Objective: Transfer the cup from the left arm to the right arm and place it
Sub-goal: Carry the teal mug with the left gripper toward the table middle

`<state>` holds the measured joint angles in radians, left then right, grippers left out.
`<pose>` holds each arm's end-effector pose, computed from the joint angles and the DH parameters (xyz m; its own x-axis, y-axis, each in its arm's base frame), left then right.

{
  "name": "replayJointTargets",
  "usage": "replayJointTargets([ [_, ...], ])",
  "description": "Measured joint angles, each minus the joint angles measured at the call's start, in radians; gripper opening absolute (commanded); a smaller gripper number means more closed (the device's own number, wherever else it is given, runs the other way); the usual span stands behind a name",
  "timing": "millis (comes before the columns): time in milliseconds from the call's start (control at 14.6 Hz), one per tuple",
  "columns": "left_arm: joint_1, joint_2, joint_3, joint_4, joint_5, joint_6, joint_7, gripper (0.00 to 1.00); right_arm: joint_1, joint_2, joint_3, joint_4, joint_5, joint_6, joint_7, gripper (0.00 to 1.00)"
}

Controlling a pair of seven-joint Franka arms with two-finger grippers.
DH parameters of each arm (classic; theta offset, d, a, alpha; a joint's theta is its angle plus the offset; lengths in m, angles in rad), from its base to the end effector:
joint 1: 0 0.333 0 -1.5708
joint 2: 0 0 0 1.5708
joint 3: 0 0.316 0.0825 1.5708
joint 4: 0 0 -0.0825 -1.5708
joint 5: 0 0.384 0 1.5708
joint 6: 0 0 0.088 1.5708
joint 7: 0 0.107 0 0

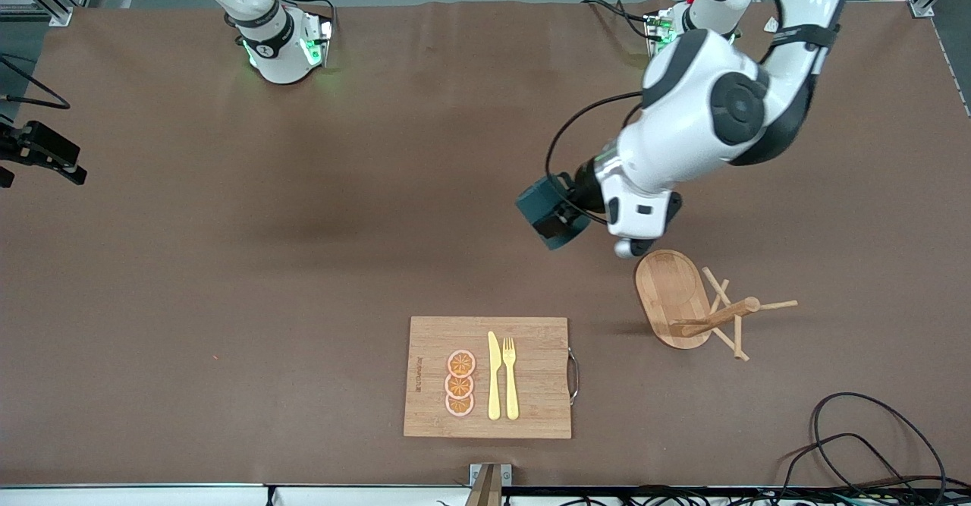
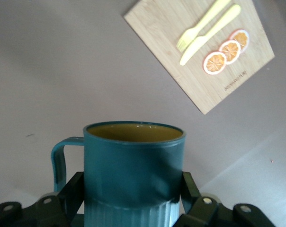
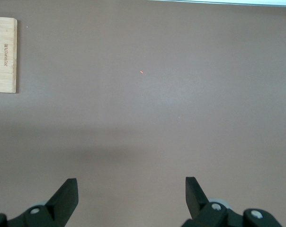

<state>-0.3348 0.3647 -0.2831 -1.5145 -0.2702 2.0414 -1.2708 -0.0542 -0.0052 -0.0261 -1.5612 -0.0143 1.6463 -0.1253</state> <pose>0.5641 -0.3861 0.4812 0.7042 0.6475 -0.2913 0.7091 -0.6619 0.2430 0.5590 -0.0465 0.6390 0.9951 0.0463 0.0877 0.0443 -0.9987 0.0253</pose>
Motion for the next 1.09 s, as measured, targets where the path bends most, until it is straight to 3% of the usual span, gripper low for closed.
replayJointTargets([
  [410, -0.211, 0.050, -0.003, 0.015, 0.363, 0.121, -0.236, 0.61, 0.000, 0.000, 0.000, 0.000, 0.000, 0.000, 0.000, 1.00],
  [1094, -0.509, 0.221, 0.000, 0.025, 1.074, 0.248, -0.486, 0.33, 0.000, 0.000, 0.000, 0.000, 0.000, 0.000, 0.000, 1.00],
])
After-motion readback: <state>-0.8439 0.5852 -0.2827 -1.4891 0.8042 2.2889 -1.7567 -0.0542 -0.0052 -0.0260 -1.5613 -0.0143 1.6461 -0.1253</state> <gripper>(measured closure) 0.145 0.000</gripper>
